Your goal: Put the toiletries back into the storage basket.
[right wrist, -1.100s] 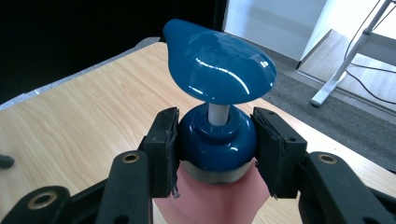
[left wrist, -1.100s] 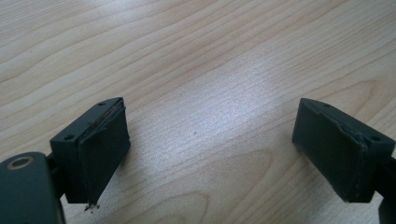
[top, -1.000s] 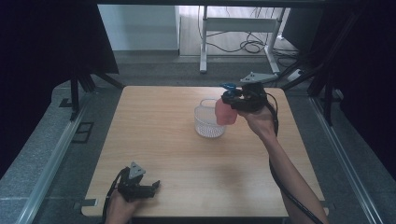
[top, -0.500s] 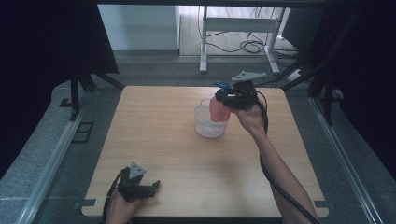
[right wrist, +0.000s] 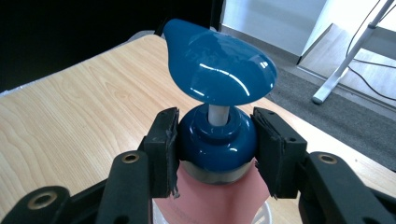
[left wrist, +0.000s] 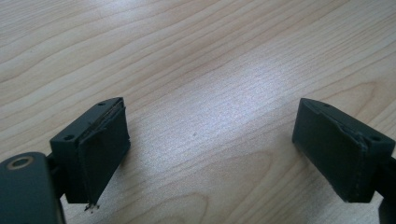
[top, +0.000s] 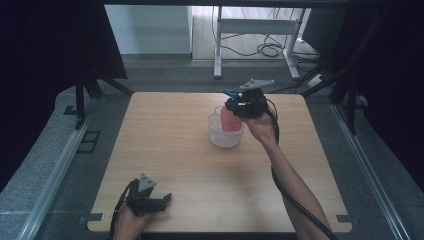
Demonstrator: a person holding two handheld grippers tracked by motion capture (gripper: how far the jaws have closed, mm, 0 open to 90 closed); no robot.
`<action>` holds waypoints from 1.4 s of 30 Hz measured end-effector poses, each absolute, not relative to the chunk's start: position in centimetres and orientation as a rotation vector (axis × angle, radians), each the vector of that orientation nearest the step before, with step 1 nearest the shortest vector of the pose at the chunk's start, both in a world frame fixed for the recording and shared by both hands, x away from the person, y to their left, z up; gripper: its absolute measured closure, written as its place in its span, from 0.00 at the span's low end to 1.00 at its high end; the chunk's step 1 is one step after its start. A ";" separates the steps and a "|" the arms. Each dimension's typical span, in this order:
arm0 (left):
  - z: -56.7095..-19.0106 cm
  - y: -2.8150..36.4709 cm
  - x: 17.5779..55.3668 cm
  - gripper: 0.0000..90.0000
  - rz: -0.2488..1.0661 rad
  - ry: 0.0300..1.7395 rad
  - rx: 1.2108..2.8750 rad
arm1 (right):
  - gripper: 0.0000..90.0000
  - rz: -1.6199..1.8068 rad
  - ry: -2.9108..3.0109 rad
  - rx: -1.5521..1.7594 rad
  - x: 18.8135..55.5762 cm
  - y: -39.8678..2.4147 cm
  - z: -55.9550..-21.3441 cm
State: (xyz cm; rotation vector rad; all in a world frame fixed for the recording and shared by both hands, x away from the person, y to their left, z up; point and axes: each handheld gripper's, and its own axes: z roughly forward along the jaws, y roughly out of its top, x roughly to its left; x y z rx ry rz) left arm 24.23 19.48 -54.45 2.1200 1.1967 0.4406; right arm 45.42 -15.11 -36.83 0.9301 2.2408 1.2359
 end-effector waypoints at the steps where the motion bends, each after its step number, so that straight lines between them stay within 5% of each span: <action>1: -54.4 19.5 24.2 0.12 0.441 1.197 2.120 | 0.58 1.233 2.244 0.930 45.5 -14.9 -37.2; 42: -54.5 19.5 24.2 0.12 0.440 1.196 2.119 | 0.58 1.162 2.344 1.005 47.1 -13.6 -43.7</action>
